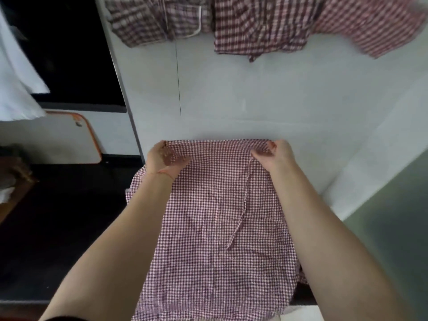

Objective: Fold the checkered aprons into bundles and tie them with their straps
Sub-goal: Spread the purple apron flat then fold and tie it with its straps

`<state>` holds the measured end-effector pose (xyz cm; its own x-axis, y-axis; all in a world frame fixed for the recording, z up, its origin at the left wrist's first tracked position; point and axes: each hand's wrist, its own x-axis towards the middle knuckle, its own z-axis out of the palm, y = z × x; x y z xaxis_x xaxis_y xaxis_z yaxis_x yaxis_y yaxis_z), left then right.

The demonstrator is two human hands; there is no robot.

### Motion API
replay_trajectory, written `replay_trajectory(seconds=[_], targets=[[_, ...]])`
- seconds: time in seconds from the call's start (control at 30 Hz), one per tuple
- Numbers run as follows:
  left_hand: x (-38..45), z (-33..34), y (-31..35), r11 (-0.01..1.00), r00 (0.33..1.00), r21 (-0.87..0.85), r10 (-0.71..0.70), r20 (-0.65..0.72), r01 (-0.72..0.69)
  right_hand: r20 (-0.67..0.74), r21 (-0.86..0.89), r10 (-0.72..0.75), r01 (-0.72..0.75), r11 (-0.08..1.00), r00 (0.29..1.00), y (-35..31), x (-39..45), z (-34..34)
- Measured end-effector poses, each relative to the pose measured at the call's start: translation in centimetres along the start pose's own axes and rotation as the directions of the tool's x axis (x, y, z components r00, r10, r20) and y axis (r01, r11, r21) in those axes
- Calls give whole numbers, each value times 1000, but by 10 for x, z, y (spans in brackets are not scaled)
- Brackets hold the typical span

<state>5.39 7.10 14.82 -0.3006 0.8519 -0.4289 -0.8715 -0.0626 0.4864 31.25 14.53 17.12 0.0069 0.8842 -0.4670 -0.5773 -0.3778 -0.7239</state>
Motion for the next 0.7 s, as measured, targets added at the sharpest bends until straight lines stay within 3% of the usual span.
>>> replay_trajectory(seconds=[0.1,0.17,0.27,0.33,0.4,0.47,0.53,0.57,0.63,0.7], targets=[[-19,15,5,990,982,-136,57,182,-33,12,427,-147,128,895,989,-13,-18,9],[-25,13,6,993,981,-93,91,173,-75,18,450,-193,164,878,981,-14,-27,9],[-32,-12,1,982,991,143,113,68,-122,24,390,-175,152,908,984,0,-43,-8],[-40,-41,-13,924,980,356,181,-87,-139,-31,257,-161,164,952,986,19,-54,-24],[-44,-78,-33,830,874,517,398,-281,-212,-171,-27,-196,195,980,966,50,-67,-42],[-52,-113,-52,714,763,663,554,-335,-227,-318,-309,-304,205,929,898,89,-79,-65],[-56,-159,-73,564,728,826,563,-392,8,-407,-529,-347,91,844,845,143,-88,-98],[-56,-182,-80,500,730,847,509,-456,180,-426,-574,-295,-4,819,855,167,-92,-112],[-56,-223,-96,417,764,805,314,-564,423,-434,-704,-100,-267,658,896,217,-93,-148],[-61,-253,-107,370,790,755,84,-608,542,-462,-766,178,-492,414,869,248,-88,-183]])
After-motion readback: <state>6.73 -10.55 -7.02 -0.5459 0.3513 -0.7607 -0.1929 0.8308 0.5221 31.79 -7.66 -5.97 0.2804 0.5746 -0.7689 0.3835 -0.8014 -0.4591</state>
